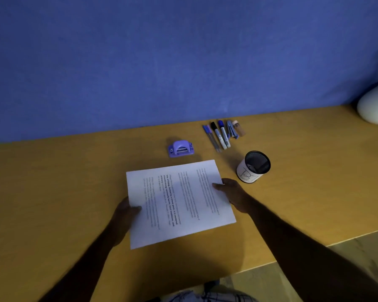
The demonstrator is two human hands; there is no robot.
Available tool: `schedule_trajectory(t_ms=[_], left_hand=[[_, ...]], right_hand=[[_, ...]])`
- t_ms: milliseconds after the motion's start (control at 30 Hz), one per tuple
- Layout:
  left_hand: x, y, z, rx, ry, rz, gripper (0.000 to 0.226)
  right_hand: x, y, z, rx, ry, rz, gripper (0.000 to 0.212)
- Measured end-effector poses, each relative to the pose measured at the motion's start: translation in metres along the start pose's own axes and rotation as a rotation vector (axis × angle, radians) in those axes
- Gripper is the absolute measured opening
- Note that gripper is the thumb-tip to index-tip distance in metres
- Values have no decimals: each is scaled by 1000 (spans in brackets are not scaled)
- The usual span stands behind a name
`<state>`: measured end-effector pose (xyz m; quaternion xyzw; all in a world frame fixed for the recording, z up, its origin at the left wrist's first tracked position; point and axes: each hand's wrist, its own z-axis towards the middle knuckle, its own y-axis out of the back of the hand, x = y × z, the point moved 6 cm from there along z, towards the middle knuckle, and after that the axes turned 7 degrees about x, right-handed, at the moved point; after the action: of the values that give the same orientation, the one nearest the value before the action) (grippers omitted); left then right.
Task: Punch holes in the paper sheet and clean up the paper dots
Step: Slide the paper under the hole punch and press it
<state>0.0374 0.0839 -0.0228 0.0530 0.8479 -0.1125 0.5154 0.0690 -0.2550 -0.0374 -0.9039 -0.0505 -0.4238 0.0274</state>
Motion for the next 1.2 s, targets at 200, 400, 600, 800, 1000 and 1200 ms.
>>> schedule_trajectory(t_ms=[200, 400, 600, 800, 1000, 1200], left_hand=[[9, -3, 31, -92, 31, 179, 21], [0, -1, 55, -277, 40, 281, 18], [-6, -2, 79, -291, 67, 330, 18], [-11, -3, 91, -311, 75, 399, 26], [-7, -1, 94, -295, 87, 426, 27], [-9, 8, 96, -321, 75, 418, 28]], right_hand=[[7, 5, 7, -298, 76, -235, 9], [19, 9, 17, -351, 139, -296, 10], [30, 16, 32, -374, 112, -300, 22], [30, 21, 40, -380, 83, -325, 25], [31, 24, 46, -412, 68, -330, 32], [39, 25, 50, -470, 82, -326, 35]])
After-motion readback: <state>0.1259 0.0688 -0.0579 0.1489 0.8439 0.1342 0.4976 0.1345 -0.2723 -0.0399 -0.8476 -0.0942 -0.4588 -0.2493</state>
